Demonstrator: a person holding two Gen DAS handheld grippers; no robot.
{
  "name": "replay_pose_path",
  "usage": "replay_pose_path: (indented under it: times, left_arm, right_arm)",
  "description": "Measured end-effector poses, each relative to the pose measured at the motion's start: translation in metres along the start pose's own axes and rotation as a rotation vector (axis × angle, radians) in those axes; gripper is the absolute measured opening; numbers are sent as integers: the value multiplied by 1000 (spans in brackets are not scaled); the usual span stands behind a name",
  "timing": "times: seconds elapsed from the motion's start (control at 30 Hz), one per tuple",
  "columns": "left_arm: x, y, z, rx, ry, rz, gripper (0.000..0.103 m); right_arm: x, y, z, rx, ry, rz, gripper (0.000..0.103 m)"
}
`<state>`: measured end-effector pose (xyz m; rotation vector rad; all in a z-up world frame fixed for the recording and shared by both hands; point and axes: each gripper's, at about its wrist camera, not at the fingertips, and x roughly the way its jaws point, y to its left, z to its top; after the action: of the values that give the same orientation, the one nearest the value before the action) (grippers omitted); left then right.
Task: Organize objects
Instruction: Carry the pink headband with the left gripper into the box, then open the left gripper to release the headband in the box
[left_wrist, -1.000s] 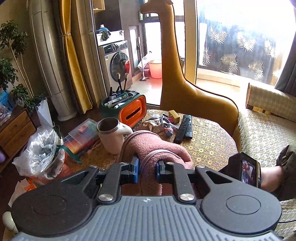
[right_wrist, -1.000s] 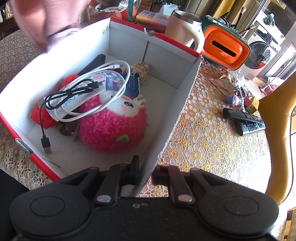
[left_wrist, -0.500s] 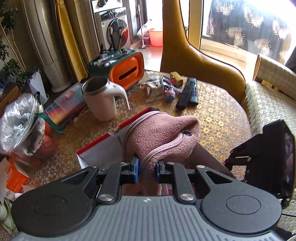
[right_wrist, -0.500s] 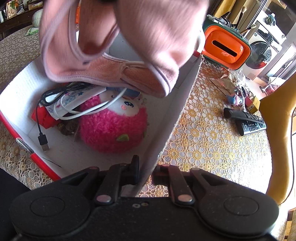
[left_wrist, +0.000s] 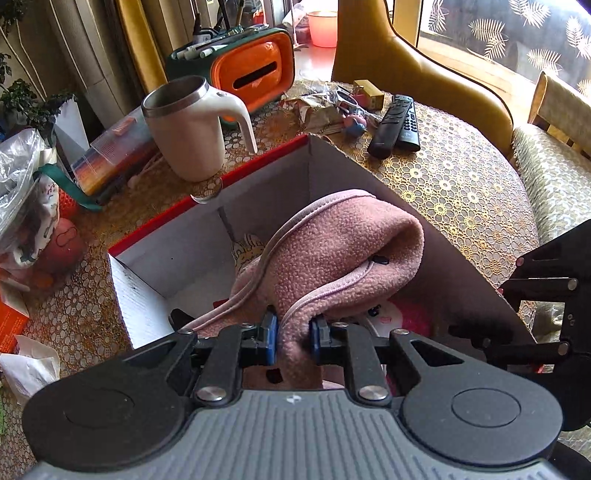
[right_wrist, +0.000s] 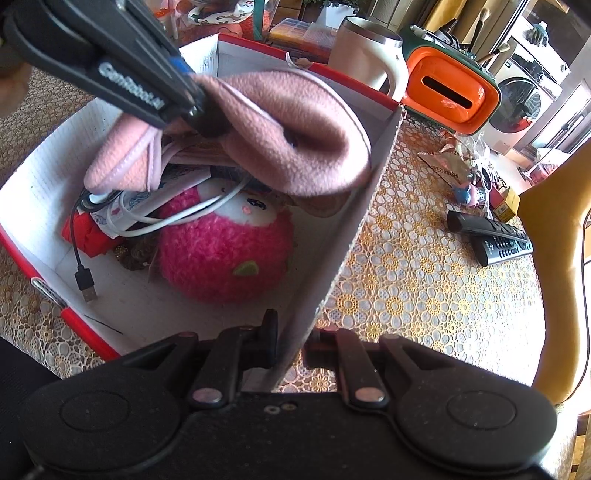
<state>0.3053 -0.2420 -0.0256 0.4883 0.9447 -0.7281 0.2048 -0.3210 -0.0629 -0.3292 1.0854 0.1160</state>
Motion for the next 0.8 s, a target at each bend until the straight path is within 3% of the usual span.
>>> replay_pose_path:
  times: [0.23,0.3,0.33,0.37,0.43,0.8]
  left_arm:
    - [11,0,-5,-17,29,-3,17]
    - [9,0,-6,-17,27,-3,26]
    - [7,0,-7,-13,24,-1,39]
    - [6,-1,-9,-8,18,0,59]
    - [0,-2,-13,-1,-2,10,73]
    - [-45,3,-35,-44,-81,-16,73]
  right_arm:
    - [-1,-1,0,1,-1,0,11]
    - [-2,-1,0,2,-2,-1,11]
    - [-3,0,0,3,-3,-2,12]
    - [-3,0,0,3,-5,-4,12]
    - [-5,0,0,3,-6,-6,12]
    - [-23,3,-2,10,-27,-28,14]
